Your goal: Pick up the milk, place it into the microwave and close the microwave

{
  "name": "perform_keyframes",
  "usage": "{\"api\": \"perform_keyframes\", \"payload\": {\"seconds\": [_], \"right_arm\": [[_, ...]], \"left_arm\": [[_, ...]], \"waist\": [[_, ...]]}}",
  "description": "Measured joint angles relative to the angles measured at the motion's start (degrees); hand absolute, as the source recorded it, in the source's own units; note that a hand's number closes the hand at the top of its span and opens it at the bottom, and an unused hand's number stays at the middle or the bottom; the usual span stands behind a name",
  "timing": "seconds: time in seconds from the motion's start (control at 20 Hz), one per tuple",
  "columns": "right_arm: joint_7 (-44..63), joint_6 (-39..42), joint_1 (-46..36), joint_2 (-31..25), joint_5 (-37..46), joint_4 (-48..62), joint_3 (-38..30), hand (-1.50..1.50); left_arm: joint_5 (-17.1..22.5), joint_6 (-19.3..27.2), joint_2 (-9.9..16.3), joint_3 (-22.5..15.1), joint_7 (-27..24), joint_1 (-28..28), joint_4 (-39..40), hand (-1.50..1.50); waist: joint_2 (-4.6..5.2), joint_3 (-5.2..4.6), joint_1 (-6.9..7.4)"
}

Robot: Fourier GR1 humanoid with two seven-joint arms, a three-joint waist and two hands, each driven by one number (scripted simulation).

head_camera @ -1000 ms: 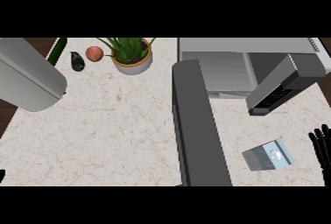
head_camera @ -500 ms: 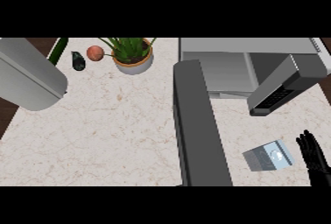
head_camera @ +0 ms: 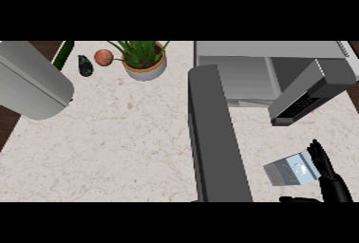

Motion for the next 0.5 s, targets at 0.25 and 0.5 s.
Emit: {"api": "perform_keyframes", "payload": {"seconds": [0.25, 0.5], "right_arm": [[-5.21, 0.07, -4.01, -0.51, 0.28, 8.97, -0.50, -1.50], [-8.28, -0.05, -8.56, -0.90, -0.09, 18.35, -1.33, 1.50]], "left_arm": [[0.97, -1.45, -0.27, 0.28, -1.04, 2.00, 0.26, -1.50], [1.69, -3.26, -0.44, 1.18, -2.50, 3.24, 0.61, -1.50]], "waist": [[0.00, 0.00, -0.02], [0.08, 0.03, 0.12]]}}
